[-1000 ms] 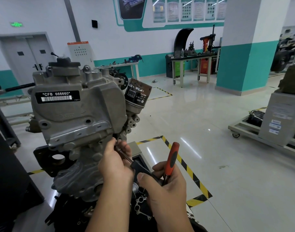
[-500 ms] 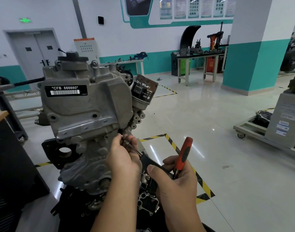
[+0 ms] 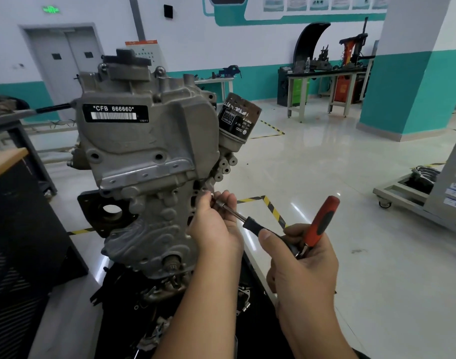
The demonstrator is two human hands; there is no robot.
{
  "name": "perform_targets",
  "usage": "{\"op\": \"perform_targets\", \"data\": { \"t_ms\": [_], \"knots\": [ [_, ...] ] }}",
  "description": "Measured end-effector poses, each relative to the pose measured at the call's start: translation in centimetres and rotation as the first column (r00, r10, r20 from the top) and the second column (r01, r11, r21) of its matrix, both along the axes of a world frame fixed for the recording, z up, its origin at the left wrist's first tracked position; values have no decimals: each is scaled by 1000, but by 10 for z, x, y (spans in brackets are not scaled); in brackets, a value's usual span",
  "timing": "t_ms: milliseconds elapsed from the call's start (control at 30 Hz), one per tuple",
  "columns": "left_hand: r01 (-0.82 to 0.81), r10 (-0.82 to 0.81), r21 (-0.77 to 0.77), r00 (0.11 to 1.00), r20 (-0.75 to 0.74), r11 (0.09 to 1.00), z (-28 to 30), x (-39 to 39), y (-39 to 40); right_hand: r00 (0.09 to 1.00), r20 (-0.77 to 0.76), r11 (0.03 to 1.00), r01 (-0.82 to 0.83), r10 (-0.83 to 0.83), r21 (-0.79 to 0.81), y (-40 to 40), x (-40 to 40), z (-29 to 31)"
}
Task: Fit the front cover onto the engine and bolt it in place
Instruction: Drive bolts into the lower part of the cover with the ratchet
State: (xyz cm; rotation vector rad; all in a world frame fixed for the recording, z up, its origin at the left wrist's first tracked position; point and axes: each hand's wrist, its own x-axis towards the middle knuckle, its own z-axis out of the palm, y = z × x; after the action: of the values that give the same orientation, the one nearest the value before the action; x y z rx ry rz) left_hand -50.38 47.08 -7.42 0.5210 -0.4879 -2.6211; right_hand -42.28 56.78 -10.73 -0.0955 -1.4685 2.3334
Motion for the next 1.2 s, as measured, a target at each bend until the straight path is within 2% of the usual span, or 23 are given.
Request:
{"op": "perform_targets", "data": {
  "t_ms": [133,267,367,733,933,1067,1200],
  "knots": [
    [31,-31,77,999,8,997,-7,0,6,999,46,1000,-1,1,1,6,-4,-8],
    [40,-40,276,999,-5,960,-16,-2,5,993,113,999,32,-35,32,8,-10,-20],
    [14,-14,317,1000,-2,948,-20,-4,7,988,138,998,63,-66,28,5,-10,-24],
    [63,-74,357,997,16,932,-32,-4,15,961,117,966,238,-249,103,-15,-3,-19],
    [109,-141,267,984,104,957,-40,-4,18,959,111,949,234,-261,211,-25,-1,-20],
    [60,-90,318,993,82,946,-36,-2,4,962,163,972,198,-217,129,-31,-1,-23],
    [25,-49,260,995,87,965,-33,-1,-14,968,174,978,158,-181,138,-38,1,-24]
  ]
}}
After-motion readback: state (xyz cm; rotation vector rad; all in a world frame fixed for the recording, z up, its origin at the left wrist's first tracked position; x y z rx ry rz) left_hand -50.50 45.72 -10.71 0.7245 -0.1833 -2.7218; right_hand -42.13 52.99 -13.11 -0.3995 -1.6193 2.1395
